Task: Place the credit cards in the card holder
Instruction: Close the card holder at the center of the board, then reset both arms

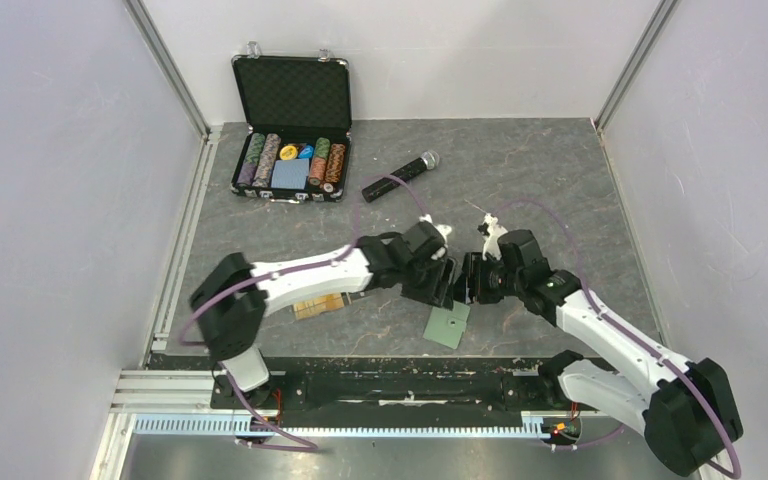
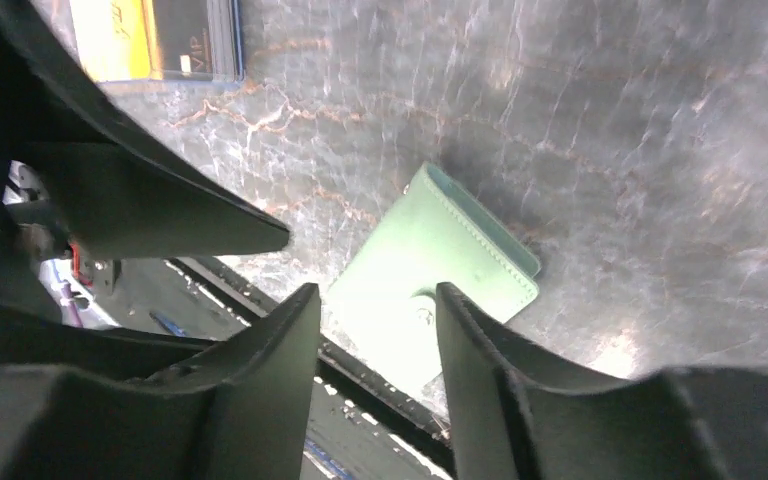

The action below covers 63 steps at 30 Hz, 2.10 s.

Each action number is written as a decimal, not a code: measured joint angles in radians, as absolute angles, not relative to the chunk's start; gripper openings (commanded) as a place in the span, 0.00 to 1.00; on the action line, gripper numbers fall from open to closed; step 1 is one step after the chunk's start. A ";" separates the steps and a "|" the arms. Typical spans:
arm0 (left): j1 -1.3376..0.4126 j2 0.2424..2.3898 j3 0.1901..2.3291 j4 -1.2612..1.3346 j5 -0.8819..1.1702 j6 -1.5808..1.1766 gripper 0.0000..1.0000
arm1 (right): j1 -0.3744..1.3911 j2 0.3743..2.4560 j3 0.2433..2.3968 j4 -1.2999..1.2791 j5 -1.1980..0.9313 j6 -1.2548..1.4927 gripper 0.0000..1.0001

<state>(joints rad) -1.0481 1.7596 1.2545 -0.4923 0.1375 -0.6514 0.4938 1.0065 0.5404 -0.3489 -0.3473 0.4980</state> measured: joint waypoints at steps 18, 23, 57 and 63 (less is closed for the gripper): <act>-0.598 1.175 0.639 0.041 0.295 -0.901 1.00 | 0.352 0.952 0.575 -0.353 -0.352 0.543 0.98; -0.529 1.082 0.616 0.019 0.297 -0.905 1.00 | 0.321 0.950 0.562 -0.353 -0.385 0.551 0.98; -0.482 0.606 0.524 -0.200 -0.404 -0.261 1.00 | 0.303 0.545 0.289 -0.075 0.315 0.139 0.98; -0.427 0.737 0.484 -0.112 -0.503 -0.076 1.00 | 0.302 0.480 0.051 0.127 0.479 0.028 0.98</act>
<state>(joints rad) -0.4267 0.7372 0.4835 -0.1120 -0.5030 -0.0765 0.3023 0.4797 0.0505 0.1272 0.4793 0.0284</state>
